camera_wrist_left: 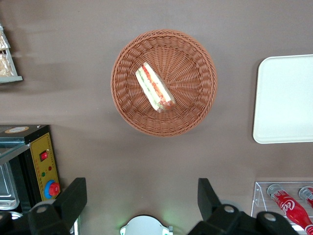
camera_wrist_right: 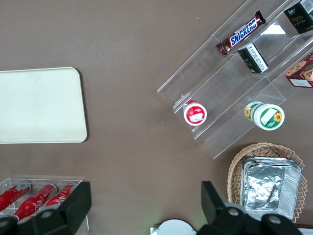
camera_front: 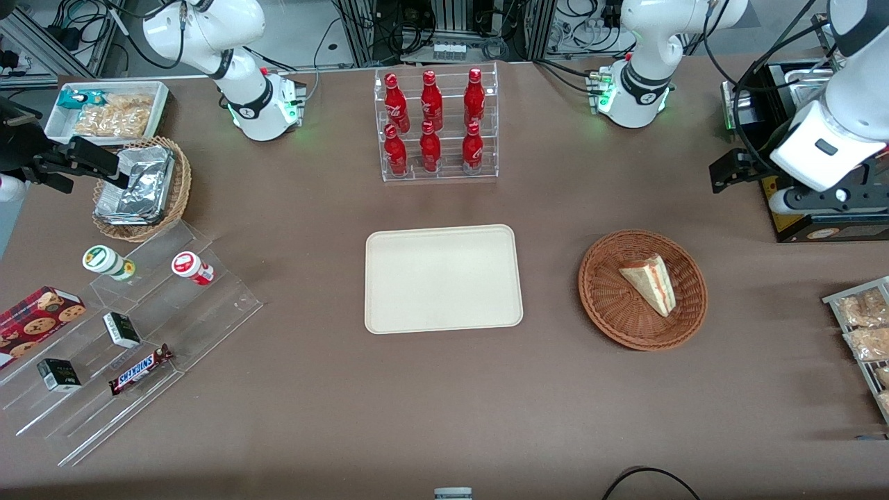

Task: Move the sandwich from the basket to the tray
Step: 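Lower the open left gripper over the wrapped sandwich in the wicker basket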

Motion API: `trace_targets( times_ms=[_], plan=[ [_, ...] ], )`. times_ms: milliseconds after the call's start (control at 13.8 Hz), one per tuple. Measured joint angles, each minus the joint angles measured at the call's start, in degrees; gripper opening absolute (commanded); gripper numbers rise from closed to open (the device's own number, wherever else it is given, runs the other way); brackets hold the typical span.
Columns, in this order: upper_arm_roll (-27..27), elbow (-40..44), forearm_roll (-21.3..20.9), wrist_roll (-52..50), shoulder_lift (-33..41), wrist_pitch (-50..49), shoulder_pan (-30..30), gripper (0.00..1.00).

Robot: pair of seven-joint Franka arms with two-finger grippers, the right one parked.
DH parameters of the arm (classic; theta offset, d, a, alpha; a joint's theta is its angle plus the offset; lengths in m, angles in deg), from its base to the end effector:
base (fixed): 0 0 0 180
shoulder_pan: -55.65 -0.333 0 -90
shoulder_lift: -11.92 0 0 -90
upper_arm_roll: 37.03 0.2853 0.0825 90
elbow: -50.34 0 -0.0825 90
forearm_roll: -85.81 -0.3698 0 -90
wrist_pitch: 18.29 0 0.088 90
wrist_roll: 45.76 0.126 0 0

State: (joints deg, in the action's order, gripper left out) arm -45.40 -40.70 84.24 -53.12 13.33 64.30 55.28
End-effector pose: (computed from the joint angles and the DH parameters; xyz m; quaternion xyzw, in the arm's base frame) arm 0.5120 -0.0690 0.5692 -0.9980 0.0045 0.0589 0.0235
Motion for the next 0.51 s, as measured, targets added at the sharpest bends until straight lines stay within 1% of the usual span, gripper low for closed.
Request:
trace_targets(
  times_ms=[218,508],
  plan=[
    [0.04,-1.86,-0.02,-0.91,1.1,0.47,0.0,1.0],
    [0.23,-3.54,-0.02,-1.68,-0.89,1.93,-0.43,1.0]
  ],
)
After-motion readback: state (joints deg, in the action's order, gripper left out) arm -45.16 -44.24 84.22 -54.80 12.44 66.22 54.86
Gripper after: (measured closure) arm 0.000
